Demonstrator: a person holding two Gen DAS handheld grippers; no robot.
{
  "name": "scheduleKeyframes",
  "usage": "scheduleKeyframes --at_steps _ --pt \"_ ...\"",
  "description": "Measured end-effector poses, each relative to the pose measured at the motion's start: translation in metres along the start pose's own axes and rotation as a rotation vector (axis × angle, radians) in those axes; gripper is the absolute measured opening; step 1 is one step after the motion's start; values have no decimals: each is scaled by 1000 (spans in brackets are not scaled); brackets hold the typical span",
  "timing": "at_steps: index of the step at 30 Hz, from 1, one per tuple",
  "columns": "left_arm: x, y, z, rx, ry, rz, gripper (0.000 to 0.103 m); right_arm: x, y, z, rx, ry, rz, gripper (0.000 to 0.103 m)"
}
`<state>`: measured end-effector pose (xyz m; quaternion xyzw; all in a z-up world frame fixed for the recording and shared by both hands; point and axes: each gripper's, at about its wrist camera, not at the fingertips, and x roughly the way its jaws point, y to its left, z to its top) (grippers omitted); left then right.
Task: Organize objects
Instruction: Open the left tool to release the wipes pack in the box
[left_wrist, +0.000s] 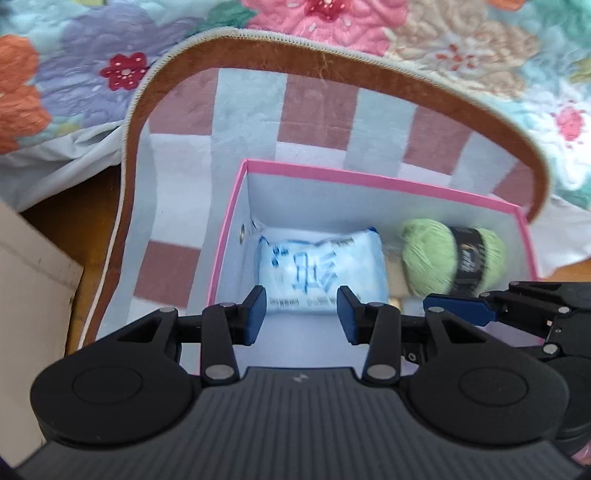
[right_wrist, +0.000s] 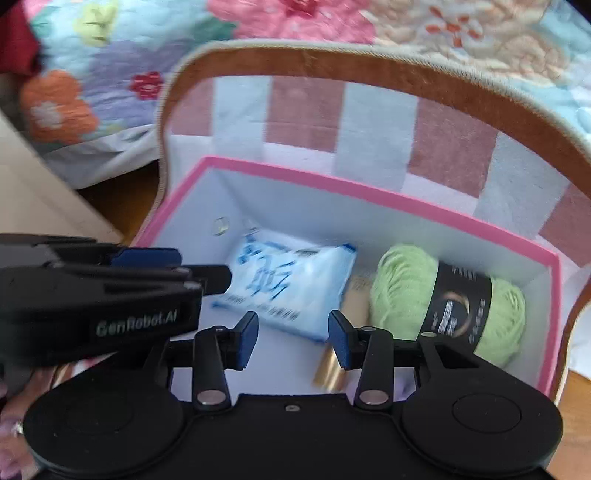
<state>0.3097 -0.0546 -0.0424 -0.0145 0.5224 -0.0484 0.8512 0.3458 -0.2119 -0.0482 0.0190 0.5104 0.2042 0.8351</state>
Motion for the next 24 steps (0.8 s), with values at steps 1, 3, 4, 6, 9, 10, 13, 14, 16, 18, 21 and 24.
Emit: scheduleKeyframes --at_steps 1,3,4,6,9,10,13,14,16,18,21,24 --pt "-10 1 -3 3 3 -9 41 -9 2 -3 -1 -3 6 47" --pt "-30 2 -10 22 0 -20 41 -28 9 -12 -12 -6 23 47" --pt "-41 3 -13 34 -2 -28 42 -36 14 -17 -17 -12 26 47" --pt "-60 5 -18 53 -6 -49 45 -54 25 -28 -29 -24 43 47" --pt "-87 10 -28 83 -9 -85 46 -79 45 -46 -68 -39 43 48" --pt "-97 12 -32 86 -18 -95 46 -88 51 -53 -76 -45 44 48" --pt "-122 18 -48 106 -52 -103 46 -114 67 -70 -67 -46 64 48" --pt "-130 21 -54 111 -64 -105 47 -123 73 -75 -78 -55 72 50" --pt "-142 26 -67 112 -72 -137 48 -139 87 -86 -112 -70 80 54" --pt "-149 33 -78 99 -69 -177 49 -148 99 -98 -147 -77 73 55" --pt "-154 40 -98 103 -77 -167 52 -152 116 -115 -189 -78 67 59" --pt "-146 47 -114 101 -63 -155 53 -146 129 -132 -219 -72 68 64"
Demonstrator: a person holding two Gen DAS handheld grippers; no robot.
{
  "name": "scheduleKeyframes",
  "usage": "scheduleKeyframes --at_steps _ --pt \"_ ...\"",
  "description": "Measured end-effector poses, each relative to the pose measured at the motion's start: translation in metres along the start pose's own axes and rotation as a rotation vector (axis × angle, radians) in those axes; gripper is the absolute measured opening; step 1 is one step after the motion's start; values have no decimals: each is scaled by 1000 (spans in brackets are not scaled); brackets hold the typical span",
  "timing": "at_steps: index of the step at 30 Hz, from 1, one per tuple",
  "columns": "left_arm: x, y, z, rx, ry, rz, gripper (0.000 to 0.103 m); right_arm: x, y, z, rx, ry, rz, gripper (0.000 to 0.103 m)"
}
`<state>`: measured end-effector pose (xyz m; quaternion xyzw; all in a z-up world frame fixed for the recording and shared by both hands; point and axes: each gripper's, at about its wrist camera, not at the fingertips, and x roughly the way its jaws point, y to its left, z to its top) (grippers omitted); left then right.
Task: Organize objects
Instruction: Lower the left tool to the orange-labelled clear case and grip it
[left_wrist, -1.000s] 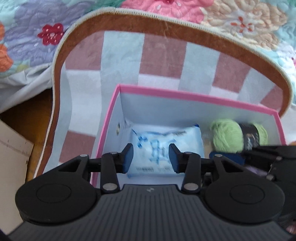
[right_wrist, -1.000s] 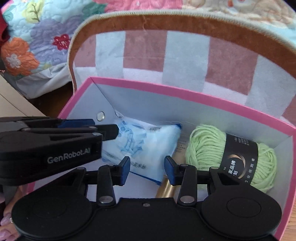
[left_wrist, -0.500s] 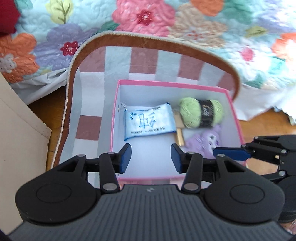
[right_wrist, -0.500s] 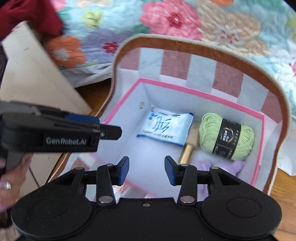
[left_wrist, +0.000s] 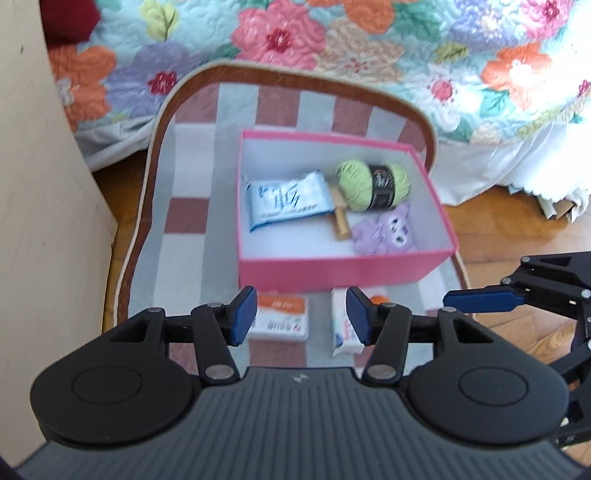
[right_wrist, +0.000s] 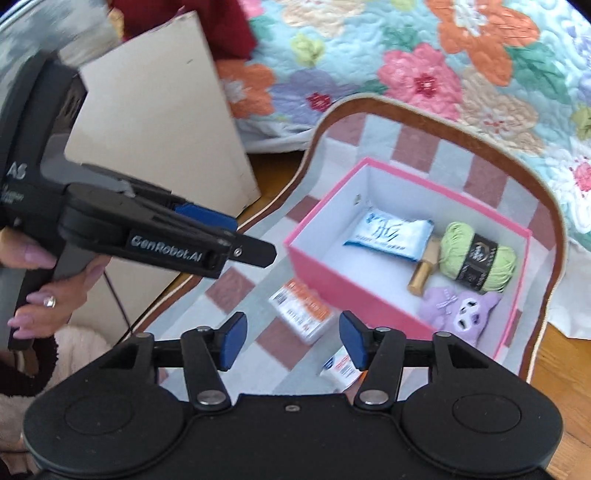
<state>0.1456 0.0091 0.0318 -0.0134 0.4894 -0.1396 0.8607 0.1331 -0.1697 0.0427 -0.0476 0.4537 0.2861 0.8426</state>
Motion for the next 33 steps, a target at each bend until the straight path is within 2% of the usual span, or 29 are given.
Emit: scheduleKeyframes --at_steps 5,9,14,17,21,25,29,33 --pt "23 22 -20 -50 34 -8 54 18 12 -20 18 -1 29 68" --pt "39 37 -32 -89 33 39 55 38 17 -29 53 -8 48 68" --pt "65 55 -40 -135 40 7 58 65 22 -35 57 -19 40 74" --pt "85 65 -43 -163 78 -17 59 84 18 -39 81 -57 1 74" --pt "109 75 -50 -179 104 4 59 111 3 -42 172 -55 42 74" --pt "130 86 -51 -232 93 -18 59 136 -5 -48 178 -50 15 74" --pt "148 88 -50 -241 76 22 58 158 -16 -55 218 -50 16 74" --pt "157 90 -52 -257 69 -28 57 172 -16 -58 214 -51 23 74"
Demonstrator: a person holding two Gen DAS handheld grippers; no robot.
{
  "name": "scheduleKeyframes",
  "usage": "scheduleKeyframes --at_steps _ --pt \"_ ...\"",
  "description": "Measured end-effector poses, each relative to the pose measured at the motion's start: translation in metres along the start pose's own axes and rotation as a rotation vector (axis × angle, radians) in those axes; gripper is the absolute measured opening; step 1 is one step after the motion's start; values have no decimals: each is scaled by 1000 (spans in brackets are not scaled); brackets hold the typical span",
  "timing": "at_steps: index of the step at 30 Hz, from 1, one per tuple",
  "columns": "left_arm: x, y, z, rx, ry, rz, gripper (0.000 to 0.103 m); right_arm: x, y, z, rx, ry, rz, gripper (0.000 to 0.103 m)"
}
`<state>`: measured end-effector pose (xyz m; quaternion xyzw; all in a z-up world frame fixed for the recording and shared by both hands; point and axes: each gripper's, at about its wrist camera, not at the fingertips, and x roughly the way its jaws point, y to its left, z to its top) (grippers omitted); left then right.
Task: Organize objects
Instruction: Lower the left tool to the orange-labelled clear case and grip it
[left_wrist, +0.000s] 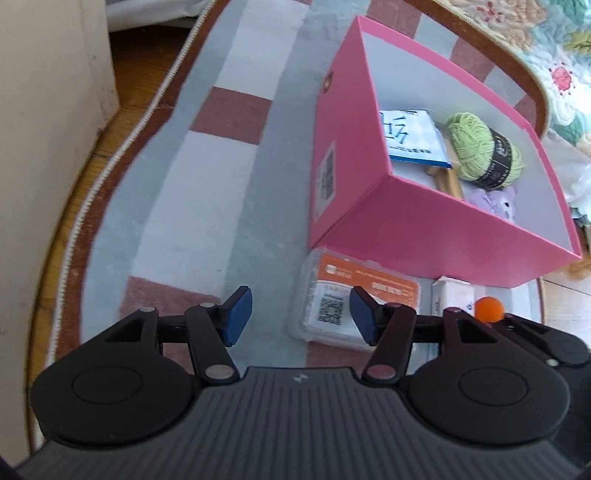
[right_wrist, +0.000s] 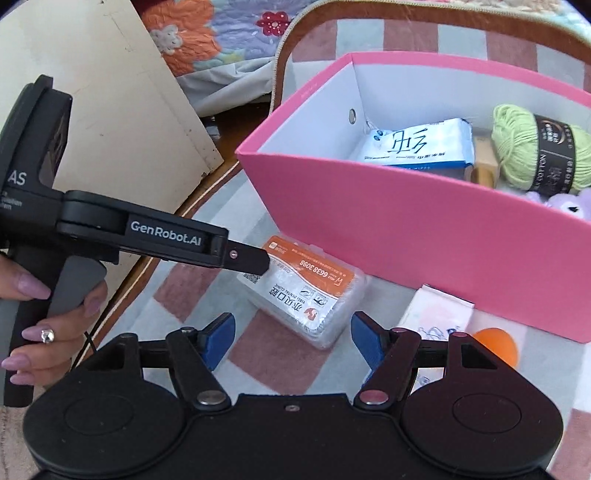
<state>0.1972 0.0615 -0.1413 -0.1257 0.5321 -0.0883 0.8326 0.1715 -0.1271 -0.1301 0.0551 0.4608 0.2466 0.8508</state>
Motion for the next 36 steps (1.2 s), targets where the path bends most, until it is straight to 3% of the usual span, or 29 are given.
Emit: scheduleKeyframes --at_steps 4,8,15,18,21,25,32,36 --pt "5 3 -1 -63 16 -85 44 9 0 -1 10 14 -4 74" --pt "5 3 -5 -88 23 -103 42 5 3 -1 14 28 14 75" --pt "4 10 -21 -189 136 -209 37 -6 0 -5 34 43 -24 77" --pt "3 11 -24 -235 110 -174 36 -10 -7 -11 43 49 3 75" --pt "4 16 -22 -283 68 -162 36 -12 -8 -11 27 18 -39 75" --pt "6 16 -24 -294 109 -192 36 -7 -11 -8 12 12 -33 76" --pt "3 -7 -29 -198 51 -114 46 4 -9 -9 -31 32 2 82" --pt "-1 -23 -33 -122 10 -66 45 9 -5 -7 -46 44 -13 84"
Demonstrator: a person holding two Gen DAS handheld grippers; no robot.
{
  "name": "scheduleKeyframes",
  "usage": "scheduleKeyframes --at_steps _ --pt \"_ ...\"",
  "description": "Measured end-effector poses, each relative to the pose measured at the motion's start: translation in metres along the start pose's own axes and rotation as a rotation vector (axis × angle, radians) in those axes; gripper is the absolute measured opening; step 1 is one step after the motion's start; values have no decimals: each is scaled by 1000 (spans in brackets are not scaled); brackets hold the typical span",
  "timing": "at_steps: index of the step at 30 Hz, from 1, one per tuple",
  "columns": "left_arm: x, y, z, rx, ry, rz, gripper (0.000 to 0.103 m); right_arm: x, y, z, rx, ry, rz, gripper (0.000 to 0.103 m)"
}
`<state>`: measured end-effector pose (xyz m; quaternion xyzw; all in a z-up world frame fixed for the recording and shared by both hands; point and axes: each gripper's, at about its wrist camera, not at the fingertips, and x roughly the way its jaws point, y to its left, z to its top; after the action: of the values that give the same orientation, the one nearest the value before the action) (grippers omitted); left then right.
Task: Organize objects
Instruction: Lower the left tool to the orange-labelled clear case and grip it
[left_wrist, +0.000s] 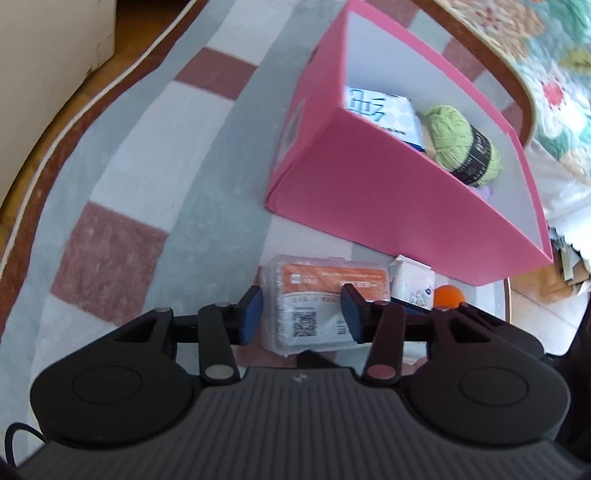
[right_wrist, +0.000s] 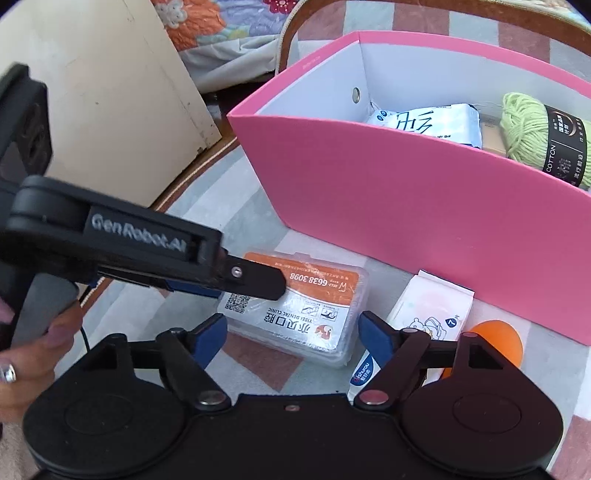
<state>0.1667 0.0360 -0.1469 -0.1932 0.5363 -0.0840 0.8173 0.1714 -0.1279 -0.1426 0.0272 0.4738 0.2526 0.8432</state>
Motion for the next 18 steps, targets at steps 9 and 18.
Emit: scheduleKeyframes --at_steps 9,18 --pt "-4 3 -7 -20 15 -9 42 8 15 -4 -83 14 -44 94" --pt "-47 -15 -24 25 -42 -30 41 -28 34 -11 -86 -34 -82 93"
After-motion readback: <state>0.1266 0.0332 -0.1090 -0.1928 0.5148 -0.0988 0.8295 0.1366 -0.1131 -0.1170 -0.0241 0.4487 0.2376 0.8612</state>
